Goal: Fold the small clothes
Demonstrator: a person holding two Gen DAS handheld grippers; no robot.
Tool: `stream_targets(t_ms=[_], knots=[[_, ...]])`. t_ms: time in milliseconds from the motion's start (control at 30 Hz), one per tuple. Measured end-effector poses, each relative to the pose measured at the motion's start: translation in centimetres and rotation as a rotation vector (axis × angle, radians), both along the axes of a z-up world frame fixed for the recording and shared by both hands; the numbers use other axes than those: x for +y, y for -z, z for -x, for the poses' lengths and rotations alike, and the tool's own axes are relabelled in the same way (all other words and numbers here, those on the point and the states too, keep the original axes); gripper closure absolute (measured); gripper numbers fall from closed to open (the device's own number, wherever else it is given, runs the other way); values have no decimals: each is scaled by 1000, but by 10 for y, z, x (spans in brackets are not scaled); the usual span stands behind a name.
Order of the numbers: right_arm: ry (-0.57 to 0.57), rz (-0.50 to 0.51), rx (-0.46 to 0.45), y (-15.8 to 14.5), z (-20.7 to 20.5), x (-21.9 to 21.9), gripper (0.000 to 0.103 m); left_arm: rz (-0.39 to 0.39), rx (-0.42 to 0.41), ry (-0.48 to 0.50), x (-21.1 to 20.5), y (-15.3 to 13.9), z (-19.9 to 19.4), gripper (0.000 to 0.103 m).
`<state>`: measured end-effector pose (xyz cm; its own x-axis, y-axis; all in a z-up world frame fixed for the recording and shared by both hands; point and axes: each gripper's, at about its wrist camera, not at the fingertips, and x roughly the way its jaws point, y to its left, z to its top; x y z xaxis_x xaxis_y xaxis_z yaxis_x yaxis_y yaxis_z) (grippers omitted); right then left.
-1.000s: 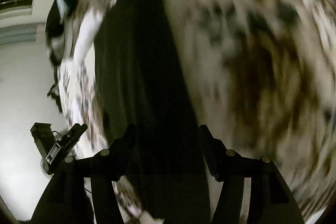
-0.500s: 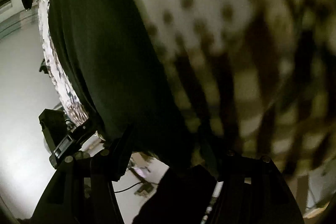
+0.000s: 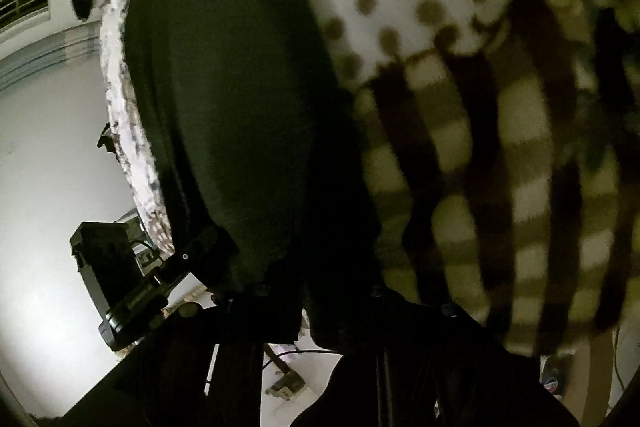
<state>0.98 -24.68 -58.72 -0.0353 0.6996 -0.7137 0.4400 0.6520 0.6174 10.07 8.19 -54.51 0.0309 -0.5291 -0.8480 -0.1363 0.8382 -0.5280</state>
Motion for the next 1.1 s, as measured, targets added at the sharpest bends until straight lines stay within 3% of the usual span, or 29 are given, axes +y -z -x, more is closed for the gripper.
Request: stream_targets(t_ms=[233, 367, 533, 767, 933, 1033, 1100], knots=[[27, -41, -118, -74, -32, -13, 92, 129, -59, -120, 15, -63, -32, 95], [68, -51, -196, -112, -73, -30, 92, 201, -91, -180, 12, -87, -100, 95], [127, -11, -302, -133, -176, -53, 92, 233, -125, -200, 0, -88, -205, 95], [192, 78, -357, -130, -341, -77, 92, 218, -131, -194, -2, -52, -364, 95], [236, 124, -328, -97, -448, -78, 92, 237, -61, -230, 6, -12, -440, 94], [280, 93, -307, -74, -500, -77, 89, 303, -17, -277, 13, 15, -475, 88], [313, 74, -311, -65, -520, -79, 84, 354, -5, -306, 18, 22, -483, 76]])
